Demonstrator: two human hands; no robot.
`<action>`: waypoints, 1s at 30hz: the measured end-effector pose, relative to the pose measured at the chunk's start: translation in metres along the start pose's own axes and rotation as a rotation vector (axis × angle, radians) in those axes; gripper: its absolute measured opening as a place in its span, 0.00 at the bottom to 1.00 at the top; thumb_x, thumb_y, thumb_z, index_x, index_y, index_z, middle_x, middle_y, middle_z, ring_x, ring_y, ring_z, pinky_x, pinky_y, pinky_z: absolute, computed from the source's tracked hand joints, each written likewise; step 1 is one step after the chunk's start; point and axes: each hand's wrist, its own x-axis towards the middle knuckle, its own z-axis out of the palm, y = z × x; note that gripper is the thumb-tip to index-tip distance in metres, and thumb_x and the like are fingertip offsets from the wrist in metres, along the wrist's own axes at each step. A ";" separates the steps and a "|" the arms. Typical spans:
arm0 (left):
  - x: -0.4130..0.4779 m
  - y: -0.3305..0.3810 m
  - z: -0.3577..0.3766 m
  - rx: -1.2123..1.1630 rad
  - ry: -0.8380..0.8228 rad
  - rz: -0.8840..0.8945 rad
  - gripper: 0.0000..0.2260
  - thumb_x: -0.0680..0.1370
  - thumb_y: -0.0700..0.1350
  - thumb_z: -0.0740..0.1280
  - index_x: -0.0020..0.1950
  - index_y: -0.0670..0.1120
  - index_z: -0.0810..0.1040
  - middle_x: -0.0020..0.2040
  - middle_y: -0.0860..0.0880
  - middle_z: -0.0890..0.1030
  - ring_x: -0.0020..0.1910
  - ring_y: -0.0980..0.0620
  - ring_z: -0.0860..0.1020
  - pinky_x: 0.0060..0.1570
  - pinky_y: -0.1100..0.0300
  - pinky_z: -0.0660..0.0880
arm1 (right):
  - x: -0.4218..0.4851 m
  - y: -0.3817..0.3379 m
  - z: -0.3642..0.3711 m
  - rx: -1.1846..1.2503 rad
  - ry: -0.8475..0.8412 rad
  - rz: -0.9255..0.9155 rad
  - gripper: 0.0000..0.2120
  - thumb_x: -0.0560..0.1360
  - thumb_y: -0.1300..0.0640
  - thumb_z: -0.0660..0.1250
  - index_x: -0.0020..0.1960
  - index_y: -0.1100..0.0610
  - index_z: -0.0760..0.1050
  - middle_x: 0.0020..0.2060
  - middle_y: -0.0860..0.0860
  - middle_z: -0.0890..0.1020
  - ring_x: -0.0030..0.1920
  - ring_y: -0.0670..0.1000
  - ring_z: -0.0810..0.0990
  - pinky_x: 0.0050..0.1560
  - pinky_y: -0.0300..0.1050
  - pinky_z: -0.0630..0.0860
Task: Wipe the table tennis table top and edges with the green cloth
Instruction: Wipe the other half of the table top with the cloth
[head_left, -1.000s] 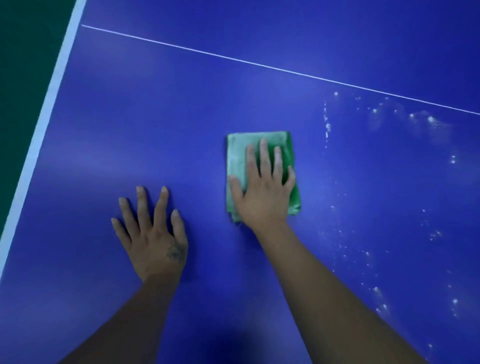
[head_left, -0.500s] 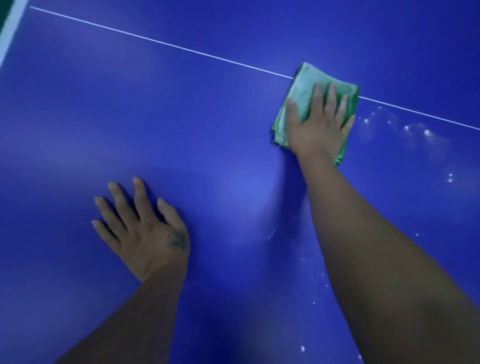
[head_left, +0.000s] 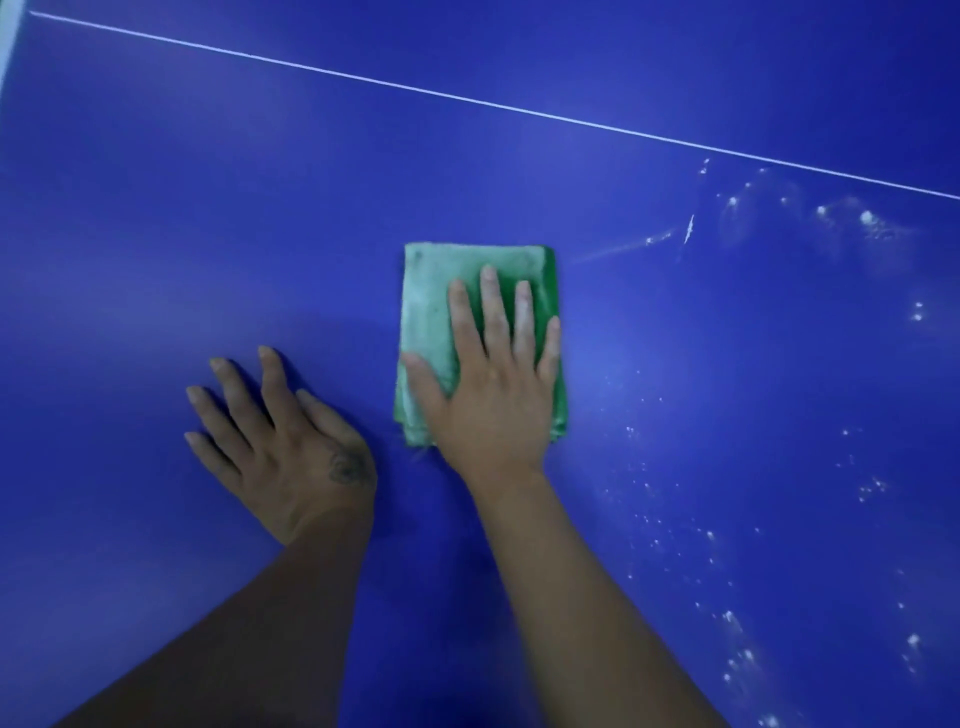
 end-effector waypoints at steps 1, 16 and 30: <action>0.000 -0.001 0.000 -0.001 -0.005 0.001 0.24 0.88 0.51 0.54 0.85 0.51 0.66 0.87 0.45 0.60 0.87 0.41 0.54 0.85 0.38 0.49 | -0.002 0.017 -0.005 -0.023 0.001 -0.008 0.36 0.83 0.31 0.59 0.86 0.47 0.63 0.87 0.50 0.60 0.87 0.58 0.55 0.85 0.67 0.50; 0.000 -0.024 -0.015 -0.105 -0.088 0.169 0.24 0.88 0.52 0.57 0.84 0.48 0.68 0.87 0.43 0.60 0.87 0.40 0.55 0.84 0.36 0.49 | 0.002 -0.021 -0.018 -0.060 -0.055 0.329 0.38 0.85 0.32 0.53 0.89 0.49 0.52 0.89 0.52 0.51 0.88 0.60 0.47 0.84 0.68 0.43; -0.015 -0.094 -0.027 -0.055 -0.145 0.463 0.25 0.88 0.51 0.56 0.86 0.50 0.65 0.88 0.46 0.57 0.88 0.43 0.52 0.85 0.36 0.50 | -0.059 0.079 -0.032 -0.156 -0.027 0.324 0.36 0.85 0.33 0.52 0.88 0.48 0.58 0.88 0.50 0.57 0.88 0.59 0.53 0.84 0.69 0.51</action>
